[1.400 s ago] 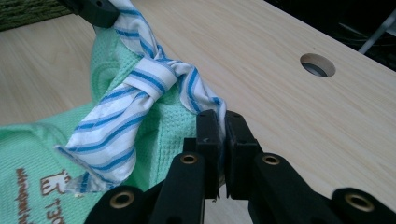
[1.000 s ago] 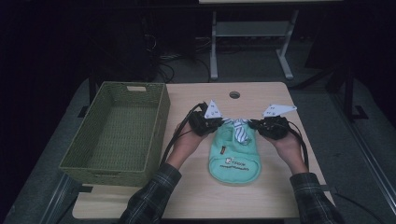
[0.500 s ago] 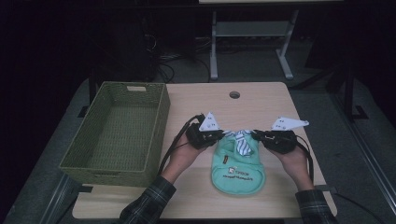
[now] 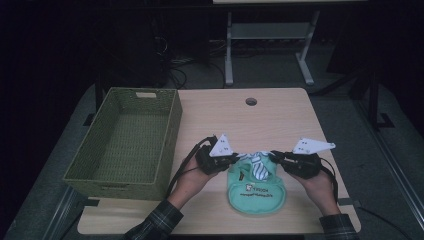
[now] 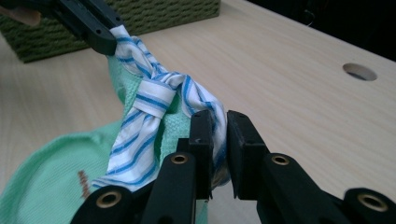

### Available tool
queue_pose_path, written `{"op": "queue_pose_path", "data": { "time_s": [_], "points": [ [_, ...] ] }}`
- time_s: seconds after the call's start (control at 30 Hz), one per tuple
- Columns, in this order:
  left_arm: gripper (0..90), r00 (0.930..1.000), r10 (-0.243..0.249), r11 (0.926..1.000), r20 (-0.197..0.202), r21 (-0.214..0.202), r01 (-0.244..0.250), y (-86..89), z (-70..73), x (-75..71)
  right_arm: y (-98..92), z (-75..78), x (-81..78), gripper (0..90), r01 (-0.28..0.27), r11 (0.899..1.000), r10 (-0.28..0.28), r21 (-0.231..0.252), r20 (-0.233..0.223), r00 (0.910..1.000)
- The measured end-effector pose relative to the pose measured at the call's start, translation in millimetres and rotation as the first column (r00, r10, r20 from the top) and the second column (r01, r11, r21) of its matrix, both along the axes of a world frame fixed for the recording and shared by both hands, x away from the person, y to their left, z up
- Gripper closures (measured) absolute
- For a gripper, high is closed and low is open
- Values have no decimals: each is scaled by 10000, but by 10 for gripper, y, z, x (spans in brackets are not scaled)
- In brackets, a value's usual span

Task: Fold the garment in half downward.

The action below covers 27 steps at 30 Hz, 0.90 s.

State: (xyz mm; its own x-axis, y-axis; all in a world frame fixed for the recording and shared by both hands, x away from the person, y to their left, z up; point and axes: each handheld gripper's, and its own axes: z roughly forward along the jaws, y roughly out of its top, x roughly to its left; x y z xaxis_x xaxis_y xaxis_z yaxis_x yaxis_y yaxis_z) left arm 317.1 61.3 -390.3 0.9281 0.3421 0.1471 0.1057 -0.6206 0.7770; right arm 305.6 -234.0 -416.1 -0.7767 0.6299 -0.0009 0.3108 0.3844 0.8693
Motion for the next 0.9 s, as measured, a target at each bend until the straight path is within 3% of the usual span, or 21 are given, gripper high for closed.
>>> {"op": "queue_pose_path", "data": {
  "time_s": [0.17,0.4,0.73,0.9],
  "points": [
    [836,9993,-180,9997,-335,-168,174,-8,-49,-112,1,-33,-83,805,-108,9997,107,-232,-52,9999],
    [834,9954,-558,9983,-777,95,567,-55,-144,-238,-30,-95,-180,806,-251,9989,242,-388,-236,9994],
    [830,9879,-767,9913,-1345,961,900,-140,-399,-324,-48,-250,-335,804,-479,9962,426,-726,-720,9965],
    [829,9852,-791,9835,-1522,1491,1020,-153,-502,-314,-25,-317,-361,808,-615,9952,541,-766,-954,9940]
  ]
}}
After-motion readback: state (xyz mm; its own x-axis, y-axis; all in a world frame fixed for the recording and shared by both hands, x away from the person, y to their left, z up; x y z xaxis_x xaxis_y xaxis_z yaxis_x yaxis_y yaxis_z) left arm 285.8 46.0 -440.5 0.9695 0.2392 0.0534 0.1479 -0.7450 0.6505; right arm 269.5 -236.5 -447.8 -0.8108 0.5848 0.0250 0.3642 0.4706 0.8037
